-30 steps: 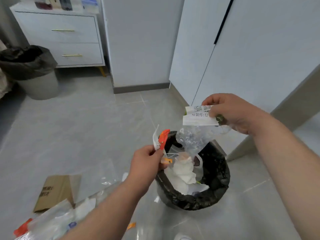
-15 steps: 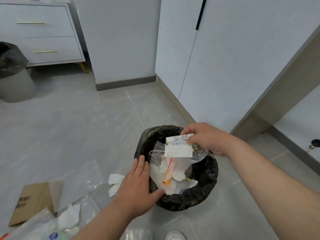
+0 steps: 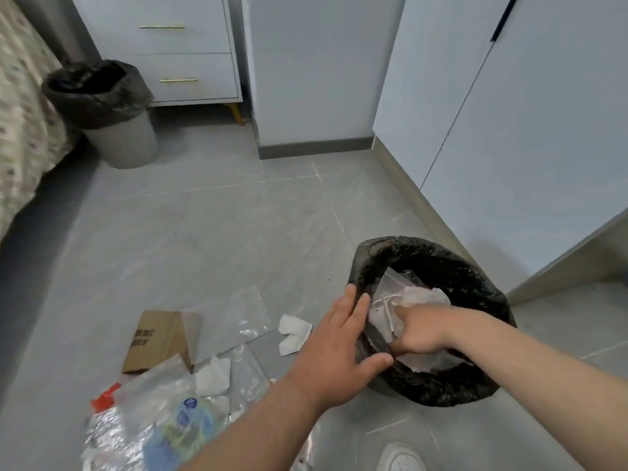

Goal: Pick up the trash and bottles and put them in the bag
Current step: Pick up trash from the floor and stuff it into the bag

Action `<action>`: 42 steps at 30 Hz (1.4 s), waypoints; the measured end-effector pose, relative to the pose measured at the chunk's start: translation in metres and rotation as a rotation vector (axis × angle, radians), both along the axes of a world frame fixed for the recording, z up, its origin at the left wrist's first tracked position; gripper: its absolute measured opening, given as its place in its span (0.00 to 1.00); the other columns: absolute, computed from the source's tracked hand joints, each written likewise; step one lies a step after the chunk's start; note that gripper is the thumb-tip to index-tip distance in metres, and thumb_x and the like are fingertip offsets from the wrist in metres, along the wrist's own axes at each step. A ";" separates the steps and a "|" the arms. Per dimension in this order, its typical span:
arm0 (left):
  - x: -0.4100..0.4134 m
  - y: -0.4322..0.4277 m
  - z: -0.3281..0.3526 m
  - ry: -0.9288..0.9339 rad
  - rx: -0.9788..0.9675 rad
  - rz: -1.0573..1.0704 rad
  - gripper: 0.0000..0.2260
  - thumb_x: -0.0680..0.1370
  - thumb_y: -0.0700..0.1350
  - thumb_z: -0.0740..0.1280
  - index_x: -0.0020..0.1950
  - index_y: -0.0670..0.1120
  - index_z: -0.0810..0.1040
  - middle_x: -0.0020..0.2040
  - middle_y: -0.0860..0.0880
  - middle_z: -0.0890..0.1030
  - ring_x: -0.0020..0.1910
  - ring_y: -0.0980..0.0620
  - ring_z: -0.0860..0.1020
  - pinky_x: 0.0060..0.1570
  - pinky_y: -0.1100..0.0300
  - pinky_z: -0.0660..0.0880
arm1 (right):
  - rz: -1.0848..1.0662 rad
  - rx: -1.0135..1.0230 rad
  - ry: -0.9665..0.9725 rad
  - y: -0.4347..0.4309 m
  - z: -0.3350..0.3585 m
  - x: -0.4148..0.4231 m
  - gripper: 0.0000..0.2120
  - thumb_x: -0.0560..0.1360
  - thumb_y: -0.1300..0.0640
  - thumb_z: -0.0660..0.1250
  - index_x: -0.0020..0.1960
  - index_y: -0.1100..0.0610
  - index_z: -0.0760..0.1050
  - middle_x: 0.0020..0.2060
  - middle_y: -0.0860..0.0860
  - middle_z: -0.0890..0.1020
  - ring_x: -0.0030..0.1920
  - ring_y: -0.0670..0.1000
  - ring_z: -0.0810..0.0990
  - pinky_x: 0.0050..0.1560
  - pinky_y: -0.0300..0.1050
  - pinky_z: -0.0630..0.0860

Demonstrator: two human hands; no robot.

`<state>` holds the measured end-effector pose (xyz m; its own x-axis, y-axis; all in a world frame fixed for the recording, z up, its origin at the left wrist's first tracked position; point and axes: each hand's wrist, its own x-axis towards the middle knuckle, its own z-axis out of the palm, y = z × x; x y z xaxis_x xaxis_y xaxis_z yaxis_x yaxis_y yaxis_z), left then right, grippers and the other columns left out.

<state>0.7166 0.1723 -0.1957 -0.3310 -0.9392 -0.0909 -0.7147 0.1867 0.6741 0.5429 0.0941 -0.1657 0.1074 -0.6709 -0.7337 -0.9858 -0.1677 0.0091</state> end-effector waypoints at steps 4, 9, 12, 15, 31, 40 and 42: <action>0.082 0.030 -0.005 -0.005 -0.078 0.215 0.33 0.73 0.66 0.52 0.74 0.52 0.63 0.77 0.54 0.59 0.75 0.57 0.57 0.68 0.72 0.48 | 0.222 -0.098 0.191 -0.002 0.074 0.050 0.37 0.64 0.31 0.63 0.64 0.54 0.73 0.58 0.50 0.80 0.55 0.52 0.78 0.55 0.46 0.74; 0.204 0.084 -0.064 -0.187 0.187 0.606 0.22 0.74 0.55 0.62 0.64 0.46 0.74 0.63 0.47 0.75 0.64 0.47 0.72 0.60 0.58 0.67 | 0.272 -0.319 -0.233 0.019 0.073 0.132 0.21 0.75 0.37 0.57 0.61 0.48 0.72 0.55 0.47 0.79 0.58 0.51 0.76 0.51 0.44 0.70; 0.238 0.114 -0.099 -0.345 0.408 0.597 0.37 0.69 0.65 0.62 0.72 0.46 0.65 0.72 0.46 0.67 0.71 0.47 0.65 0.67 0.55 0.64 | 0.229 -0.166 -0.406 0.036 0.017 0.169 0.12 0.75 0.44 0.61 0.53 0.49 0.75 0.45 0.46 0.77 0.49 0.50 0.75 0.47 0.43 0.70; 0.243 0.120 -0.125 -0.383 0.535 0.570 0.50 0.66 0.67 0.68 0.78 0.48 0.49 0.79 0.45 0.47 0.78 0.45 0.46 0.74 0.48 0.55 | 0.159 0.045 -0.310 0.053 -0.063 0.183 0.15 0.75 0.48 0.61 0.58 0.53 0.76 0.53 0.50 0.79 0.53 0.52 0.76 0.49 0.43 0.71; 0.241 0.114 -0.178 -0.203 0.548 0.657 0.26 0.74 0.40 0.62 0.72 0.49 0.63 0.63 0.46 0.75 0.56 0.47 0.77 0.51 0.54 0.75 | -0.114 -0.081 -0.227 0.091 -0.204 0.187 0.32 0.71 0.43 0.66 0.68 0.57 0.62 0.63 0.55 0.67 0.64 0.57 0.67 0.61 0.48 0.69; 0.252 0.117 -0.180 0.021 0.543 0.762 0.15 0.69 0.38 0.67 0.53 0.50 0.75 0.49 0.50 0.78 0.47 0.49 0.79 0.47 0.50 0.78 | -0.198 -0.109 -0.216 0.088 -0.216 0.194 0.28 0.65 0.48 0.74 0.58 0.55 0.65 0.56 0.54 0.68 0.58 0.55 0.68 0.54 0.45 0.72; 0.252 0.117 -0.182 -0.122 0.487 0.774 0.18 0.70 0.40 0.68 0.60 0.47 0.74 0.53 0.47 0.74 0.53 0.47 0.74 0.51 0.53 0.74 | -0.209 -0.098 -0.223 0.087 -0.216 0.191 0.22 0.67 0.49 0.73 0.53 0.55 0.66 0.55 0.54 0.67 0.56 0.55 0.69 0.53 0.45 0.73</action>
